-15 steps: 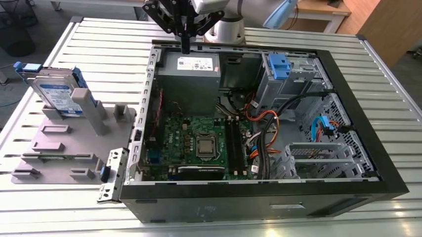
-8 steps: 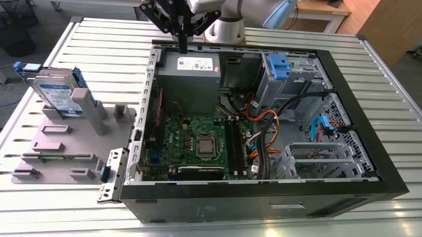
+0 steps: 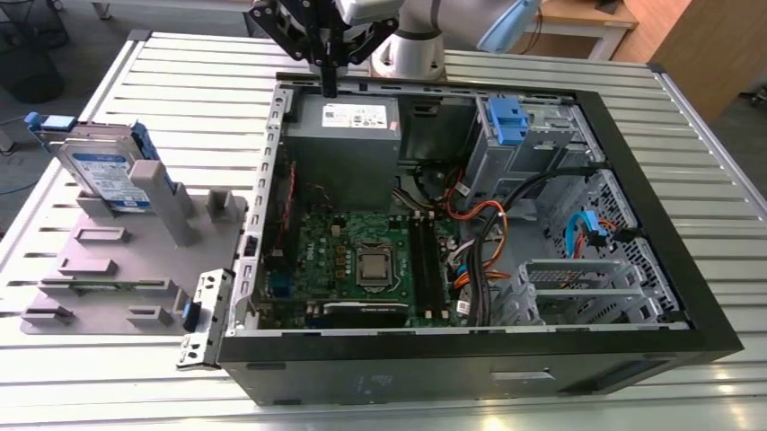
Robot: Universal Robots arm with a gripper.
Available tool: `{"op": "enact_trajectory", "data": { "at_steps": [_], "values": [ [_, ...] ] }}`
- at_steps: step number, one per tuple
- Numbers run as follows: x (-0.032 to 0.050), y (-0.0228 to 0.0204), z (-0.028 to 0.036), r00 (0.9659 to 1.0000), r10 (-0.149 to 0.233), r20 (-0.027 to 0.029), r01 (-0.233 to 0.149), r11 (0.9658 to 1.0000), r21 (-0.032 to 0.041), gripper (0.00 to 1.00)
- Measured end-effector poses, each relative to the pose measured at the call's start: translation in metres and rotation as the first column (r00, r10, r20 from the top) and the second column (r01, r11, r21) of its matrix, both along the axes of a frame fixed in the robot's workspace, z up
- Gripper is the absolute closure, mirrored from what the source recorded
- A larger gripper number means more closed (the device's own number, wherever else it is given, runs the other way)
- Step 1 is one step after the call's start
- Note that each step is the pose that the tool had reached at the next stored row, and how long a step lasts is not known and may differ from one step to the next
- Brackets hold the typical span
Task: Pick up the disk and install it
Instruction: 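Reach for the disk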
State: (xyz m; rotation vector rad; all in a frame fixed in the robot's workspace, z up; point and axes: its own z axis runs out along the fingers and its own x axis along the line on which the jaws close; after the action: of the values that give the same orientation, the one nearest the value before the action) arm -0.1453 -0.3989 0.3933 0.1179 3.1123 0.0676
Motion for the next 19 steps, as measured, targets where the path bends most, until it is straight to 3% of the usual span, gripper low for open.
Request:
{"op": "enact_trajectory", "data": {
  "at_steps": [8,19],
  "values": [
    [-0.0021,0.0,0.0,1.0,0.0,0.0,0.0,1.0,0.0,0.89],
    [-0.0127,0.0,0.0,1.0,0.0,0.0001,0.0,1.0,0.0001,0.89]
  ]
}}
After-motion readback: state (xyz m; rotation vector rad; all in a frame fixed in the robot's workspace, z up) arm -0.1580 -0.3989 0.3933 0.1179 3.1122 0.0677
